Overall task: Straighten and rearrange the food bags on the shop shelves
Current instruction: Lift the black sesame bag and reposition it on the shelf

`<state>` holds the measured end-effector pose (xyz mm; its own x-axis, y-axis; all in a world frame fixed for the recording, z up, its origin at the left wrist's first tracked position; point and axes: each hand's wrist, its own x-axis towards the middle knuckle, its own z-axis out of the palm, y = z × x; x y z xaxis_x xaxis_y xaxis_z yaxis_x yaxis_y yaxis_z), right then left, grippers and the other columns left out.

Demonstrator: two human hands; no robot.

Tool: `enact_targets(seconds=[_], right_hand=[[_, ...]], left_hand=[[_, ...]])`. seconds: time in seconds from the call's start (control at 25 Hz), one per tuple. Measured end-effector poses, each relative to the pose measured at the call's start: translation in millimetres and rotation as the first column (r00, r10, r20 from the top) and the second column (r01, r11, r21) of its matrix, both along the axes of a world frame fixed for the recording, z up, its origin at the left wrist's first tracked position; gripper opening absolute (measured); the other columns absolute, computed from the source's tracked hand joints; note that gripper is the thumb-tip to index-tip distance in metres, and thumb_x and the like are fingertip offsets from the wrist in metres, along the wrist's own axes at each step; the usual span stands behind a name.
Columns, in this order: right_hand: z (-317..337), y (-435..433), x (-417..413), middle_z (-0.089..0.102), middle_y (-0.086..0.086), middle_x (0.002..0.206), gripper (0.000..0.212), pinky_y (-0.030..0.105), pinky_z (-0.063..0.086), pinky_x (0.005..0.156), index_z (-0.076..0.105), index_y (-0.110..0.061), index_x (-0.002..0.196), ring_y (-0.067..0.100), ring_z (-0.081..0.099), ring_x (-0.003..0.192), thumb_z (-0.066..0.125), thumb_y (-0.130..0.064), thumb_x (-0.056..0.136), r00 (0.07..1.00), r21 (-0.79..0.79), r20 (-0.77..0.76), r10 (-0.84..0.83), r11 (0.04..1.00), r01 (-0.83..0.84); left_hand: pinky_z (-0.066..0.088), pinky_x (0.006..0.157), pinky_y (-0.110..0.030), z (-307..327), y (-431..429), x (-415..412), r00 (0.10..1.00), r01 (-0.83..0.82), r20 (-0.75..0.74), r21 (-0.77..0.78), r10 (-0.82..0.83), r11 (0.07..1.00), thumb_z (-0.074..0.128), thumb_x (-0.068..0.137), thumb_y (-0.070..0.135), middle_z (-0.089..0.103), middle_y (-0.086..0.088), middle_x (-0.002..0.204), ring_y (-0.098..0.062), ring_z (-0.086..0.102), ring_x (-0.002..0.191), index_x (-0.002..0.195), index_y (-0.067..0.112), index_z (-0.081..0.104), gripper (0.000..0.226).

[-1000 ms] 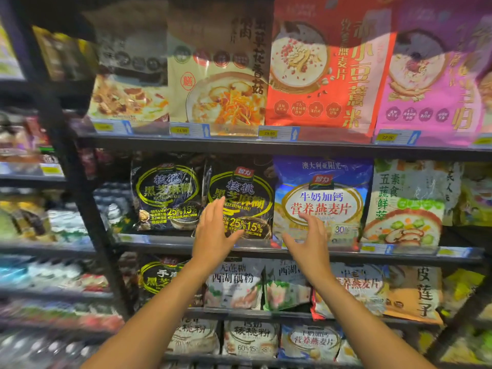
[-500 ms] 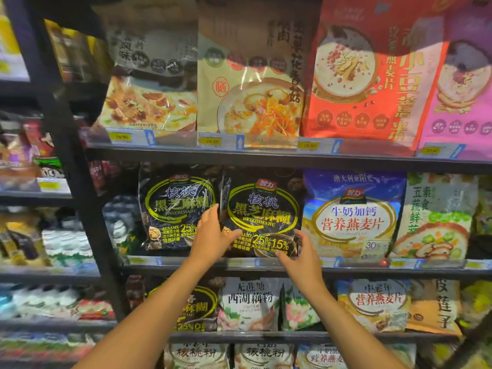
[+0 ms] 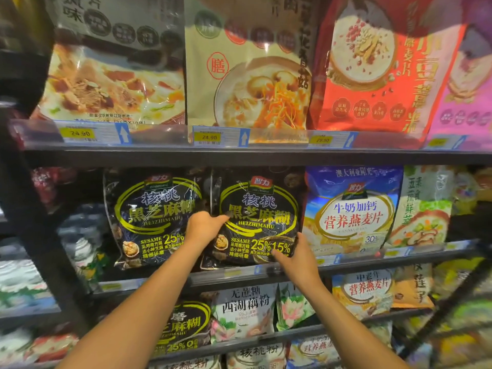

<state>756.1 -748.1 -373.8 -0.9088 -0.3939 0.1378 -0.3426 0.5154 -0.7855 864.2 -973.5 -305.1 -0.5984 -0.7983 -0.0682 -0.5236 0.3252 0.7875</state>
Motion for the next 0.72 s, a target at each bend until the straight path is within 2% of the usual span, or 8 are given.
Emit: enact_targets(seconds=[0.16, 0.24, 0.32, 0.44, 0.52, 0.6, 0.72], right_hand=[[-4, -6, -4, 0.065, -0.003, 0.131, 0.073, 0.049, 0.054, 0.102, 0.046, -0.025, 0.138, 0.021, 0.063, 0.122, 0.085, -0.041, 0.079, 0.999, -0.021, -0.013, -0.05, 0.999, 0.049], [-7, -6, -7, 0.06, -0.002, 0.136, 0.082, 0.049, 0.052, 0.106, 0.042, -0.021, 0.148, 0.021, 0.059, 0.125, 0.086, -0.037, 0.08, 0.998, -0.042, 0.01, -0.065, 0.997, 0.065], [-10, -8, -11, 0.059, 0.0, 0.139, 0.087, 0.05, 0.052, 0.105, 0.039, -0.017, 0.151, 0.024, 0.059, 0.127, 0.086, -0.038, 0.08, 0.997, -0.038, 0.018, -0.076, 0.996, 0.077], [-10, -12, -16, 0.061, 0.003, 0.131, 0.084, 0.046, 0.055, 0.1, 0.042, -0.016, 0.149, 0.025, 0.063, 0.116, 0.085, -0.038, 0.08, 0.996, -0.059, 0.029, -0.085, 0.994, 0.087], [-2, -13, -13, 0.058, 0.005, 0.119, 0.083, 0.033, 0.054, 0.085, 0.041, -0.011, 0.151, 0.018, 0.061, 0.096, 0.085, -0.028, 0.083, 0.994, -0.093, 0.072, -0.084, 0.992, 0.09], [-1, -13, -13, 0.053, 0.002, 0.104, 0.075, 0.024, 0.049, 0.07, 0.042, -0.009, 0.148, 0.013, 0.053, 0.079, 0.083, -0.021, 0.086, 0.992, -0.116, 0.105, -0.063, 0.99, 0.075], [1, -15, -12, 0.054, 0.0, 0.1, 0.074, 0.024, 0.049, 0.071, 0.043, -0.01, 0.149, 0.011, 0.052, 0.076, 0.081, -0.017, 0.087, 0.994, -0.187, 0.108, -0.026, 0.981, 0.046]], left_hand=[[0.054, 0.079, -0.036, -3, -4, -6, 0.998, 0.016, 0.055, -0.003, -0.016, 1.0, 0.067, 0.092, 0.057, 0.067, -0.007, 0.085, -0.028, 0.066, 0.088, 0.071, 0.011, 0.06, 0.051], [0.058, 0.088, -0.04, -7, -4, -8, 1.0, 0.001, 0.021, 0.02, -0.002, 1.0, 0.068, 0.092, 0.054, 0.072, -0.012, 0.095, -0.03, 0.069, 0.094, 0.081, 0.007, 0.067, 0.049], [0.058, 0.09, -0.042, -10, -5, -9, 1.0, -0.015, -0.022, 0.062, 0.017, 0.998, 0.07, 0.092, 0.05, 0.074, -0.016, 0.102, -0.033, 0.069, 0.096, 0.097, 0.0, 0.072, 0.05], [0.054, 0.079, -0.036, -6, -2, -7, 0.99, 0.0, -0.139, 0.115, 0.016, 0.993, 0.072, 0.093, 0.042, 0.073, -0.019, 0.108, -0.032, 0.066, 0.09, 0.127, 0.001, 0.065, 0.054], [0.055, 0.084, -0.041, -2, 1, -6, 0.964, 0.035, -0.268, 0.131, 0.002, 0.991, 0.073, 0.093, 0.037, 0.072, -0.018, 0.116, -0.035, 0.066, 0.097, 0.147, 0.017, 0.051, 0.062], [0.055, 0.098, -0.052, 3, 0, -6, 0.934, 0.058, -0.357, 0.128, -0.009, 0.99, 0.073, 0.093, 0.038, 0.069, -0.018, 0.129, -0.041, 0.065, 0.113, 0.15, 0.026, 0.045, 0.064], [0.051, 0.104, -0.049, 13, -2, -5, 0.887, 0.075, -0.462, 0.136, -0.004, 0.988, 0.072, 0.096, 0.035, 0.064, -0.011, 0.138, -0.035, 0.061, 0.124, 0.144, 0.021, 0.049, 0.055]])
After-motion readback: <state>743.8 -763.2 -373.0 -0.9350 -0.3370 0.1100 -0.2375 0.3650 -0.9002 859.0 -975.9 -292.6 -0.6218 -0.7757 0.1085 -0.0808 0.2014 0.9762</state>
